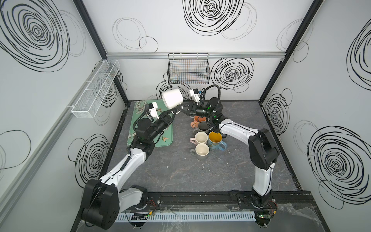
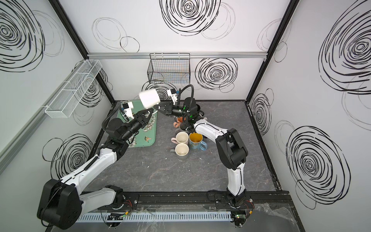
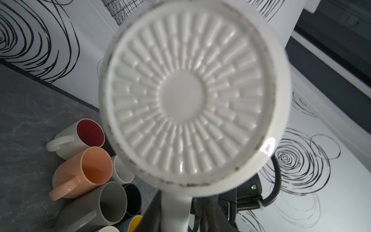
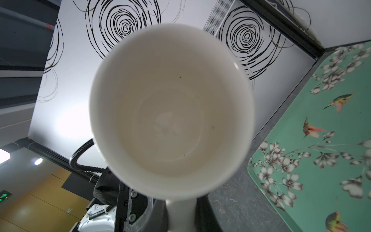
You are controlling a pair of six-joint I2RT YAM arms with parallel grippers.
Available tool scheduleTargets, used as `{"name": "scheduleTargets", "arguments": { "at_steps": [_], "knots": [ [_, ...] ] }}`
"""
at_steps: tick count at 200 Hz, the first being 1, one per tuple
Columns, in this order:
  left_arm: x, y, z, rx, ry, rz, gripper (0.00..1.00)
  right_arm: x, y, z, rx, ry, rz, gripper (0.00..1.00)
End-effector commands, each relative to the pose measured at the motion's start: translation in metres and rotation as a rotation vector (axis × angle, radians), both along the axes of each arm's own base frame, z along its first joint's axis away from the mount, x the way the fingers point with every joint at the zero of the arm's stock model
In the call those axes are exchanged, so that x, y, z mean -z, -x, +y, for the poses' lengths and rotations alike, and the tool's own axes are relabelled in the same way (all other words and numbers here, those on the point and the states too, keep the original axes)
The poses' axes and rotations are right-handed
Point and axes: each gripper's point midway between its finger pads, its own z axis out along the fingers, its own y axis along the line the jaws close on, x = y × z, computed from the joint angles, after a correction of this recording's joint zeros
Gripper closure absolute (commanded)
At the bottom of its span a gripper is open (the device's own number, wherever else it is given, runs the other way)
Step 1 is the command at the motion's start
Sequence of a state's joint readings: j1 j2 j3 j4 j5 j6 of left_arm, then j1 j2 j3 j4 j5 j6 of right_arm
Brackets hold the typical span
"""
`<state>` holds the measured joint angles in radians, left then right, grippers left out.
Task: Turn the mug right side up
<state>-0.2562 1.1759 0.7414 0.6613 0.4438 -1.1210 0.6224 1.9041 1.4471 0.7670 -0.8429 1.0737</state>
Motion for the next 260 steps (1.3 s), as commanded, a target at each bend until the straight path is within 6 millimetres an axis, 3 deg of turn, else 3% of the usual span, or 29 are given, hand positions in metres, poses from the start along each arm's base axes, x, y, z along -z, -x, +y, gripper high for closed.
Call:
{"name": "scheduleTargets", "arguments": {
  "at_steps": [1, 33, 67, 100, 146, 176, 210, 235, 260],
  "knots": [
    [-0.061, 0.029, -0.011, 0.085, -0.012, -0.217, 0.53, -0.045, 0.016, -0.023, 0.062, 0.001, -0.276, 1.0],
    [-0.062, 0.042, -0.019, 0.138, -0.055, -0.236, 0.39, -0.05, 0.024, -0.041, 0.124, 0.107, -0.386, 1.0],
    [-0.061, 0.053, -0.019, 0.144, -0.077, -0.248, 0.37, -0.05, 0.038, -0.069, 0.192, 0.257, -0.503, 1.0],
    [-0.056, 0.055, -0.013, 0.126, -0.08, -0.244, 0.37, -0.036, 0.071, -0.112, 0.247, 0.493, -0.653, 1.0],
    [-0.039, 0.048, -0.015, 0.13, -0.096, -0.206, 0.37, 0.024, 0.127, -0.19, 0.245, 0.88, -0.814, 1.0],
    [-0.027, 0.038, -0.018, 0.14, -0.11, -0.174, 0.37, 0.053, 0.146, -0.229, 0.289, 1.027, -0.88, 1.0],
    [-0.016, 0.022, -0.007, 0.117, -0.14, -0.149, 0.37, 0.112, 0.169, -0.25, 0.185, 1.144, -0.888, 1.0],
    [-0.002, 0.005, 0.01, 0.058, -0.191, -0.116, 0.37, 0.154, 0.171, -0.263, 0.168, 1.227, -0.859, 1.0],
    [0.005, -0.008, 0.021, 0.041, -0.206, -0.1, 0.37, 0.182, 0.17, -0.266, 0.175, 1.241, -0.864, 1.0]
  ]
}}
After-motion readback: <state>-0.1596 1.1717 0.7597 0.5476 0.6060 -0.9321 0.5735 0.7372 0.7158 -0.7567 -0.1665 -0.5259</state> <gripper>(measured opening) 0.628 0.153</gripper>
